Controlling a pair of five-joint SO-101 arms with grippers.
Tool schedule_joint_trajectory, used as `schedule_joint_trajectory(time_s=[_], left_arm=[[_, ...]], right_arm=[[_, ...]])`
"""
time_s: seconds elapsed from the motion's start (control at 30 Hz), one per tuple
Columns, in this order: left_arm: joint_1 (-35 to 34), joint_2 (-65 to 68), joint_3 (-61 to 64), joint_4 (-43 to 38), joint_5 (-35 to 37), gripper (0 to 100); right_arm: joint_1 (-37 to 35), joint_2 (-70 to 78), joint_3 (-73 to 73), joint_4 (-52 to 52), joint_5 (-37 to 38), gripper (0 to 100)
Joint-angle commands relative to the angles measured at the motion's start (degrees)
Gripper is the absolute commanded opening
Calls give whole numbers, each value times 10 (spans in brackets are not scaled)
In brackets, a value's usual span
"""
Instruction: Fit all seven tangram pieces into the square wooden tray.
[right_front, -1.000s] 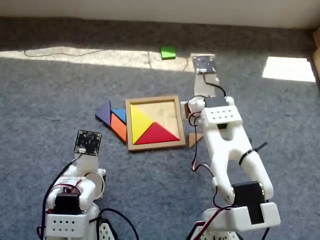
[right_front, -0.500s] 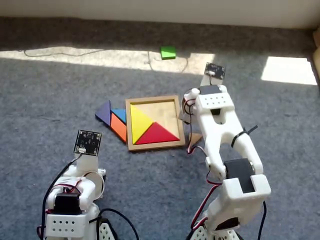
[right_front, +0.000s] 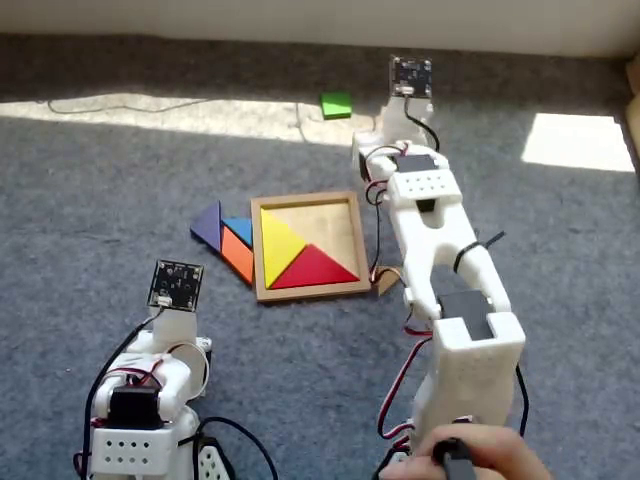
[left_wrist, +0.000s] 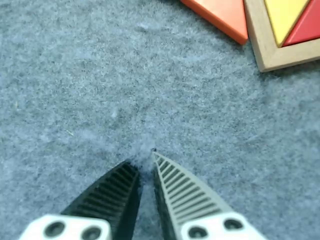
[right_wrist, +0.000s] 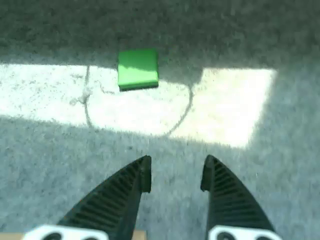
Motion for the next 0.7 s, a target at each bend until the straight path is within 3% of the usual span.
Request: schedule_joint_trajectory(time_s=[0.0,0.23,0.67], left_arm=[[-5,-13,12,2,-2,6],[-5,-13,12,2,-2,6],[-5,-13,12,2,-2,6]], right_arm=[[15,58,-105,-88,62,32],[14,234,-325,-157,78,11],[-18,562,-753,-159,81,5]])
